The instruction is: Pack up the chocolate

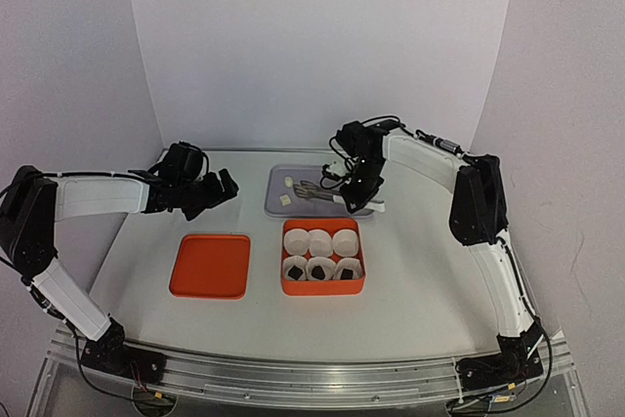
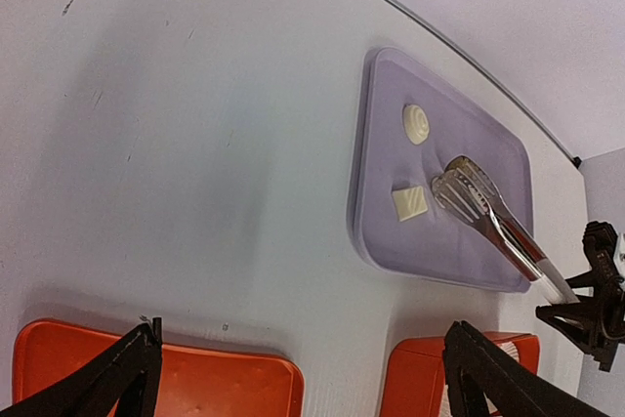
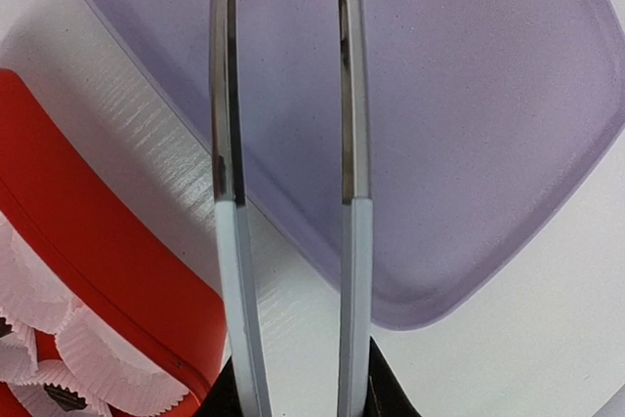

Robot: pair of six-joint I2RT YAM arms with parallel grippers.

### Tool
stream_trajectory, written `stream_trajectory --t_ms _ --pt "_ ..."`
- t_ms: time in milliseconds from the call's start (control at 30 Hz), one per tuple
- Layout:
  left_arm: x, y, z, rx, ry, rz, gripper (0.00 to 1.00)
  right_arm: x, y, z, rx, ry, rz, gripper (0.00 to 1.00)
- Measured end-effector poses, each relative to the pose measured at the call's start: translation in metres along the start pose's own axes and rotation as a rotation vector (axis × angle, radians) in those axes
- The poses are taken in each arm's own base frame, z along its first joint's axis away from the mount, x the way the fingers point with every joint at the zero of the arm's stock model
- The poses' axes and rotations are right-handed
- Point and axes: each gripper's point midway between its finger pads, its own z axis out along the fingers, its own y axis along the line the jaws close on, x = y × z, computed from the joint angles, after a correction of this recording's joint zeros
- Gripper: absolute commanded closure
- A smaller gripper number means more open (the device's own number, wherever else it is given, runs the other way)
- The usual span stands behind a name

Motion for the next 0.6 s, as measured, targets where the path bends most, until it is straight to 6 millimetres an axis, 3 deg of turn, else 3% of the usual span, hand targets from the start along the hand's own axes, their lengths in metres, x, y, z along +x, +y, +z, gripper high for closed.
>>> stream_trajectory --t_ms 133,400,600 --pt "-0.001 -0.001 -0.001 0.002 -0.002 0.000 0.00 -0.004 0.000 -0.012 0.001 -0.024 0.007 0.97" --pt "-0.001 -0.001 -0.001 0.003 -0.003 0.000 0.00 -0.010 -0.001 -0.059 0.012 -0.109 0.031 0.98" --pt "-0.001 -0.001 -0.001 0.003 -0.003 0.000 0.00 0.007 0.006 -0.081 0.004 -0.122 0.065 0.99"
